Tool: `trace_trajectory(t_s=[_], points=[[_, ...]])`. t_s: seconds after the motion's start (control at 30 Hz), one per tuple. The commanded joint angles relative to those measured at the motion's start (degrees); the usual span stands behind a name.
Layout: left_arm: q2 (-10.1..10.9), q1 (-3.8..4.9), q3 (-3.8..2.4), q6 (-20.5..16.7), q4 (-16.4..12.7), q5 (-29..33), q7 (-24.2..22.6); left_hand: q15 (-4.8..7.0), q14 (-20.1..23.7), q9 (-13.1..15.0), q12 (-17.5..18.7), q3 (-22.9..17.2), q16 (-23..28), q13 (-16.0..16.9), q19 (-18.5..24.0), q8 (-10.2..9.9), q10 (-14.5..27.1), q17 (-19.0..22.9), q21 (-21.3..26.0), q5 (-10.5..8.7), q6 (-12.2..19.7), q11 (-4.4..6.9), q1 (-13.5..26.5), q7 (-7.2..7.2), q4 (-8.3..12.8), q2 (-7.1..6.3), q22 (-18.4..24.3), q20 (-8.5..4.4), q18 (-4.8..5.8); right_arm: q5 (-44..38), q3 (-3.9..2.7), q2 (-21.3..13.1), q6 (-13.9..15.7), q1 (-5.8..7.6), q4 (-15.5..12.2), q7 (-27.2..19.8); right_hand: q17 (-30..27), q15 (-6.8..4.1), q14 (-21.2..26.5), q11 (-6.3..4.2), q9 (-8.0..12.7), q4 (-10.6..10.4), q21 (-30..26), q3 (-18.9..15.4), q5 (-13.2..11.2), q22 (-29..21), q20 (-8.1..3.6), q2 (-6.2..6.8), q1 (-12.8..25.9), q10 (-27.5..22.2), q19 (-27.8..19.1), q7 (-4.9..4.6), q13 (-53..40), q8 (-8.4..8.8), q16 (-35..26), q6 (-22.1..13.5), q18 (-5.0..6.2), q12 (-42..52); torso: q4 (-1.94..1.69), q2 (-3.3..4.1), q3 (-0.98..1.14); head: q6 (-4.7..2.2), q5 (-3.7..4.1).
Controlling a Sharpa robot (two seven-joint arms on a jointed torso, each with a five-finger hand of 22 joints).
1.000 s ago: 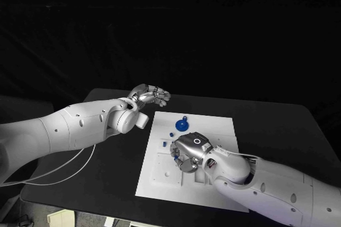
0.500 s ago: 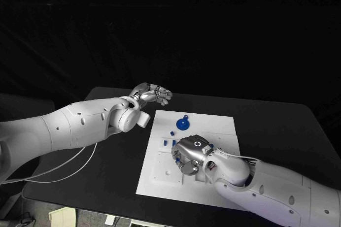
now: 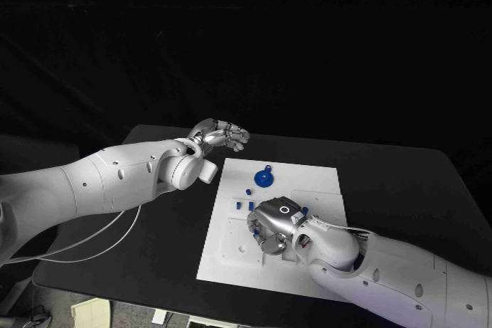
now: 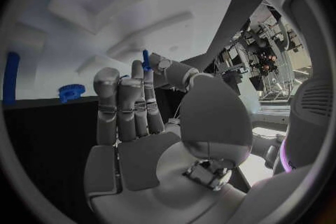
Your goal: Assemble the parts on the task board
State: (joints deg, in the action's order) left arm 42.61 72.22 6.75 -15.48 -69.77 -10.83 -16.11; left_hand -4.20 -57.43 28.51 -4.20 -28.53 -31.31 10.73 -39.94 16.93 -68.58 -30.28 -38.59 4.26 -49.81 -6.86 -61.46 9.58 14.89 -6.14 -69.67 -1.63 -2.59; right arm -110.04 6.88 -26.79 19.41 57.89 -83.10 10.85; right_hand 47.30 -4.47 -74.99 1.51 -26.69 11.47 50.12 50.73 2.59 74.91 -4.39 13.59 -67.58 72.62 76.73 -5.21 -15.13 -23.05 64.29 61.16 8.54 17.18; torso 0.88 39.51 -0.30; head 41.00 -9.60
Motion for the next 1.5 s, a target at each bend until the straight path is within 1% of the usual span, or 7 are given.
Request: trace_trajectory(t_s=[0.03, 0.2, 0.5, 0.63, 1.13, 1.37, 1.5], points=[[-0.1, 0.11, -0.05, 0.6, -0.1, 0.3, -0.5, 0.11, -0.4, -0.1, 0.0, 0.4, 0.2, -0.1, -0.4, 0.2, -0.1, -0.1, 0.3, -0.05, 0.4, 0.04, 0.3, -0.02, -0.1, 0.26, -0.1, 0.05, -0.44, -0.7, 0.01, 0.0, -0.8, -0.08, 0.1, -0.3, 0.0, -0.53, 0.3, -0.14, -0.1, -0.1, 0.3, 0.1, 0.2, 1.1, -0.4, -0.52, -0.1, 0.5, 0.0, -0.03, -0.1, -0.1, 0.2, 0.2, 6.46, 0.4, 0.01, -0.01, -0.02, 0.07, -0.02], [-0.1, 0.11, -0.05, 0.7, -0.1, 0.3, -0.4, 0.11, -0.4, -0.1, 0.0, 0.4, 0.3, -0.1, -0.4, 0.2, -0.1, -0.1, 0.3, -0.06, 0.4, 0.03, 0.3, -0.02, -0.1, 0.25, -0.1, 0.05, -0.43, -1.0, 0.02, -0.1, -1.7, -0.08, 0.4, -0.2, 0.0, -0.53, 0.3, -0.13, -0.1, -0.1, 0.3, 0.1, 0.2, 1.1, -0.41, -0.54, -0.1, 0.5, 0.0, -0.03, -0.1, -0.09, 0.1, 0.2, 6.46, 0.4, -0.01, -0.01, -0.05, 0.15, 0.03], [0.0, 0.11, -0.05, 0.7, 0.0, 0.3, -0.3, 0.1, -0.4, -0.1, 0.0, 0.4, 0.3, -0.1, -0.4, 0.2, -0.1, -0.2, 0.3, -0.06, 0.4, 0.03, 0.3, -0.02, -0.1, 0.24, -0.1, 0.05, -0.43, -1.1, 0.02, -0.2, -1.6, -0.08, 0.3, -0.1, 0.0, -0.53, 0.3, -0.13, -0.1, -0.1, 0.3, 0.1, 0.2, 1.1, -0.41, -0.54, 0.0, 0.4, 0.0, -0.03, -0.1, -0.07, 0.1, 0.2, 6.46, 0.4, -0.01, -0.01, -0.05, 0.2, -0.03], [-0.1, 0.11, -0.05, 0.7, 0.0, 0.3, -0.3, 0.1, -0.4, -0.1, 0.0, 0.4, 0.4, -0.1, -0.4, 0.2, -0.1, -0.2, 0.3, -0.06, 0.4, 0.02, 0.4, -0.02, -0.1, 0.24, -0.1, 0.05, -0.42, -1.1, 0.02, 0.0, -1.6, -0.09, 0.3, -0.1, 0.0, -0.53, 0.3, -0.13, -0.1, -0.1, 0.3, 0.1, 0.2, 1.1, -0.41, -0.54, 0.0, 0.4, 0.0, -0.04, -0.1, -0.07, 0.1, 0.2, 6.46, 0.4, 0.01, -0.01, -0.02, 0.04, -0.12], [-0.2, 0.11, -0.05, 0.7, -0.2, 0.3, -0.3, 0.09, -0.4, -0.1, 0.0, 0.4, 0.5, -0.1, -0.4, 0.2, -0.1, -0.3, 0.4, -0.06, 0.5, 0.02, 0.3, -0.02, -0.1, 0.25, -0.1, 0.05, -0.42, -1.2, 0.03, 0.6, -2.3, -0.09, 0.7, 0.0, -0.1, -0.52, 0.3, -0.13, -0.1, 0.0, 0.4, 0.2, 0.2, 1.1, -0.41, -0.54, 0.0, 0.4, -0.1, -0.04, -0.2, -0.05, 0.1, 0.2, 6.46, 0.4, -0.05, -0.01, -0.1, 0.15, -0.02], [-0.3, 0.12, -0.05, 0.7, -0.2, 0.3, -0.3, 0.09, -0.4, -0.1, 0.0, 0.4, 0.5, -0.1, -0.4, 0.2, -0.1, -0.3, 0.4, -0.07, 0.5, 0.02, 0.3, -0.02, -0.1, 0.24, -0.2, 0.05, -0.42, -1.4, 0.49, 1.4, -2.7, -0.24, 1.5, 0.0, -0.1, -0.52, 0.3, -0.12, -0.1, 0.0, 0.4, 0.2, 0.2, 1.1, -0.41, -0.56, 0.0, 0.4, -0.1, -0.04, -0.2, -0.04, 0.1, 0.2, 6.46, 0.4, -0.06, 0.01, -0.1, 0.23, -0.1], [-0.2, 0.12, -0.05, 0.7, -0.4, 0.3, -0.3, 0.09, -0.4, -0.1, 0.0, 0.4, 0.6, -0.2, -0.4, 0.3, -0.1, -0.4, 0.4, -0.07, 0.5, 0.03, 0.3, -0.02, -0.1, 0.24, -0.2, 0.05, -0.41, -1.5, 0.57, 1.7, -2.9, -0.36, 1.8, 0.2, -0.1, -0.52, 0.3, -0.12, -0.1, 0.0, 0.4, 0.2, 0.2, 1.1, -0.41, -0.58, 0.0, 0.4, -0.1, -0.04, -0.2, -0.03, 0.1, 0.2, 6.46, 0.4, -0.04, 0.03, -0.09, 0.32, -0.11]])
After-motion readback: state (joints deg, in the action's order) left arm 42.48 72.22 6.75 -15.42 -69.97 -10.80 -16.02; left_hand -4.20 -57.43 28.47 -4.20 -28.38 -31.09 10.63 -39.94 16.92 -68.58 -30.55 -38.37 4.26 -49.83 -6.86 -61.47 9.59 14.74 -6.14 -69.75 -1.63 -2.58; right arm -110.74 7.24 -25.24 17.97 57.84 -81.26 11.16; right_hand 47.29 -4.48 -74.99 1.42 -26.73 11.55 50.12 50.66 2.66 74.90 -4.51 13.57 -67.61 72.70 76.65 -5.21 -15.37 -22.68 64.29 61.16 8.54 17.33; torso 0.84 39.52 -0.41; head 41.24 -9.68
